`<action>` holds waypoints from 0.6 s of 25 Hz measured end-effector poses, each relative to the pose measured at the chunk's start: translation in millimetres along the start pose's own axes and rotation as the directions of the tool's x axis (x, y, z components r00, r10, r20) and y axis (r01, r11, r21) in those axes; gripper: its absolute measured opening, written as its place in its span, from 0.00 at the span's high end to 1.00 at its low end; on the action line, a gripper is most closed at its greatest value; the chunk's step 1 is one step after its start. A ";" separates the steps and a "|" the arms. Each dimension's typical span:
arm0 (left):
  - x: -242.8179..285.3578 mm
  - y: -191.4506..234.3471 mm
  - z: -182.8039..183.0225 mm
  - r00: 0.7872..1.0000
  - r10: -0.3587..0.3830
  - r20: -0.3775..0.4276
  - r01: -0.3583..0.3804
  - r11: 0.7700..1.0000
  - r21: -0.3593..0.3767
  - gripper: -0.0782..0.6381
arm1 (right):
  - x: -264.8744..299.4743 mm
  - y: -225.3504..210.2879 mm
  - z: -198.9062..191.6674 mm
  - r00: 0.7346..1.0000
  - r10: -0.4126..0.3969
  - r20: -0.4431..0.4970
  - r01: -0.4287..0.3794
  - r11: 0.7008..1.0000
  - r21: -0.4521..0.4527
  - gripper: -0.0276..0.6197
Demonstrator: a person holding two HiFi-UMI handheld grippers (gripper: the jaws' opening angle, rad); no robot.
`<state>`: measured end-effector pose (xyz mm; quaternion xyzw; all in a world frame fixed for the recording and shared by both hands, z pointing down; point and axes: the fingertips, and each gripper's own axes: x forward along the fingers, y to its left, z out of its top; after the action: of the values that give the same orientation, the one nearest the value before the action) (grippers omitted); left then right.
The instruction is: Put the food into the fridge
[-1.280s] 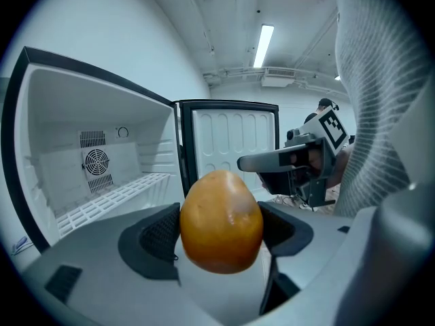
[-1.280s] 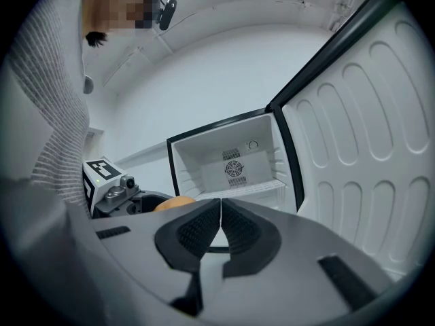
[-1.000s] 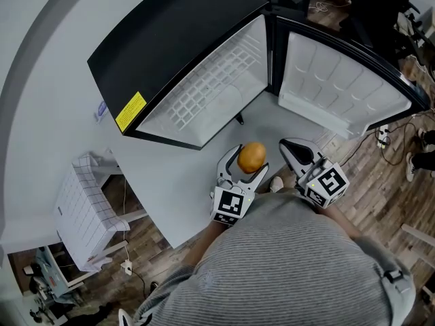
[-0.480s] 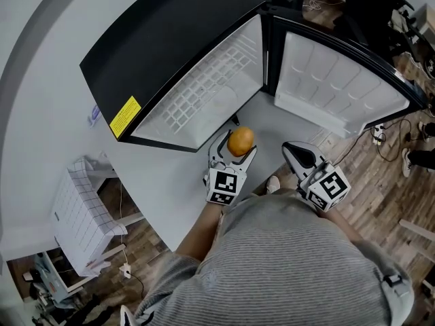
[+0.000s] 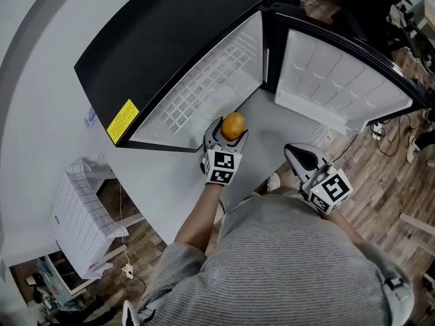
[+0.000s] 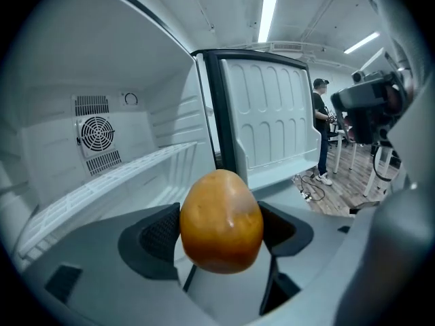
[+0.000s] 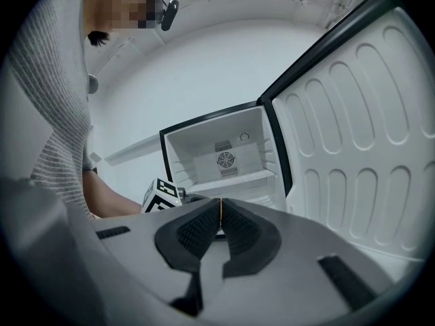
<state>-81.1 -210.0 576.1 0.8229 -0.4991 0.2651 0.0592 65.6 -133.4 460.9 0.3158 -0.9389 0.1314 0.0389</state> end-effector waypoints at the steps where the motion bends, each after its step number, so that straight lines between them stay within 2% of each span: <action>1: 4.7 4.8 -4.4 1.000 0.007 -0.010 -0.007 1.000 -0.008 0.38 | 0.1 -0.6 -0.4 1.000 -0.003 -0.001 0.003 1.000 0.001 0.94; 8: 34.5 38.2 -30.2 0.996 0.059 -0.072 -0.066 0.993 -0.100 0.38 | -1.1 -6.6 -2.3 1.000 -0.030 -0.010 0.030 1.000 0.005 0.94; 15: 53.4 60.2 -42.5 0.988 0.120 -0.093 -0.129 0.987 -0.095 0.38 | 0.6 -9.8 -5.3 0.999 -0.036 -0.027 0.036 0.999 0.010 0.94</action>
<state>-129.2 -266.6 628.7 0.7737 -0.5592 0.2784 0.1053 71.0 -139.9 468.3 0.3310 -0.9317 0.1399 0.0522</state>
